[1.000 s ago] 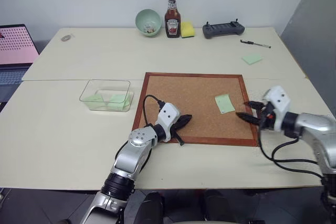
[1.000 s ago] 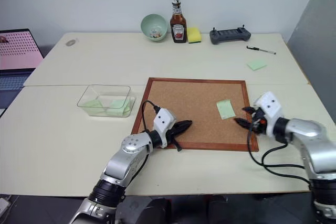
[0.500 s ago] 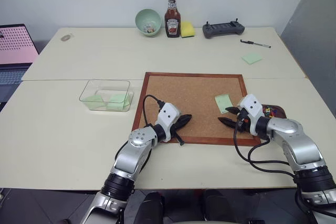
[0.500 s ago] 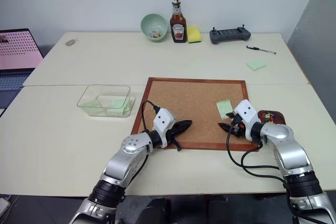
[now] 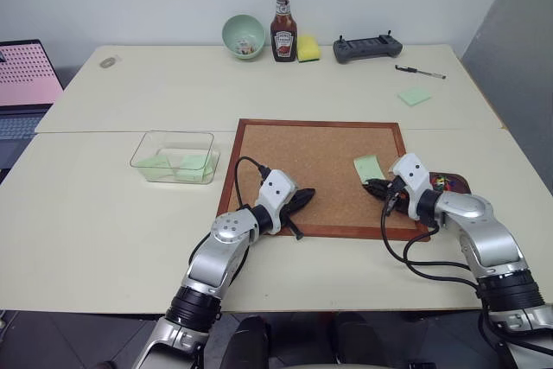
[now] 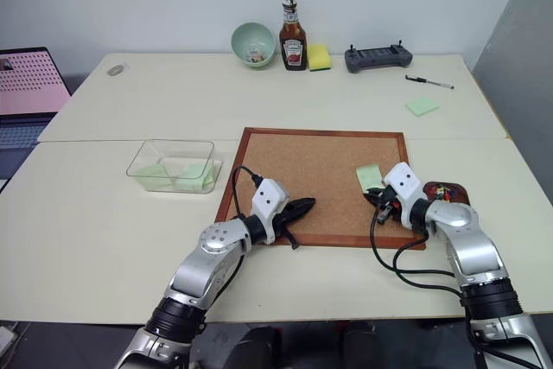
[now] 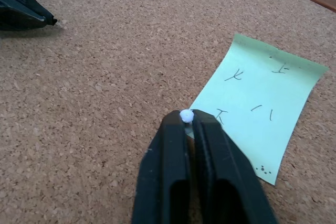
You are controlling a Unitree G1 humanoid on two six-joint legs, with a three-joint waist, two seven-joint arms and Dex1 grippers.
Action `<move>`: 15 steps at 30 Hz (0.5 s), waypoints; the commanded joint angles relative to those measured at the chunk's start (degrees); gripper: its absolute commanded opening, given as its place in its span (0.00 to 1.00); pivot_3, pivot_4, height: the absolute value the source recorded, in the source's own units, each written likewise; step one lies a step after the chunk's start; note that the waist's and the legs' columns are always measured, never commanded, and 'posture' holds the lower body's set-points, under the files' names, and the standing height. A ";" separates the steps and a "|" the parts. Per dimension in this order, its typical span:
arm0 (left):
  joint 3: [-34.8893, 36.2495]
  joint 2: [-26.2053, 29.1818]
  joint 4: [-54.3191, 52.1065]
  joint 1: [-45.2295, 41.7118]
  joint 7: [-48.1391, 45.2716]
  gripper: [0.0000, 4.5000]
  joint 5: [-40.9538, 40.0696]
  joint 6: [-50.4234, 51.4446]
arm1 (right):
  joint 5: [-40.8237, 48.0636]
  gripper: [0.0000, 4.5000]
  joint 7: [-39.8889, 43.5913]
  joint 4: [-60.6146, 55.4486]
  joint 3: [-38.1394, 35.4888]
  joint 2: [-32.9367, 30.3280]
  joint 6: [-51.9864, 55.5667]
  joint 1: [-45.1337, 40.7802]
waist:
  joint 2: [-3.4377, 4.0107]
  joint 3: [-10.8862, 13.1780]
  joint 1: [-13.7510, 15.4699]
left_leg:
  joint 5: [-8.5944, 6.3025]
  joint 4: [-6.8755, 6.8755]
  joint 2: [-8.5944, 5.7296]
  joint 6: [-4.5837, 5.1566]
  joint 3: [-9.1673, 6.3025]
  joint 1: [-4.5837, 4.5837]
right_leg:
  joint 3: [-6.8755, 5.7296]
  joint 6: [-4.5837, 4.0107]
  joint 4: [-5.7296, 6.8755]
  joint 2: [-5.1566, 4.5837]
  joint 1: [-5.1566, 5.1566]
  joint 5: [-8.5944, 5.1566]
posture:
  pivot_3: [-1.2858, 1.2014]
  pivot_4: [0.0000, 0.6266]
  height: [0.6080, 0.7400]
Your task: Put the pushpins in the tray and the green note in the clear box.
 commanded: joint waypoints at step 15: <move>0.48 -0.25 0.09 0.93 -0.30 0.00 -1.23 1.55 | 2.57 0.01 2.55 -9.34 -2.36 -2.85 0.07 -2.71 | -0.01 0.00 0.03 | 0.00 -0.02 0.00 0.00 0.00 -0.02 | 0.00 0.00 0.00 0.00 -0.03 0.00 | 0.52 0.24 1.00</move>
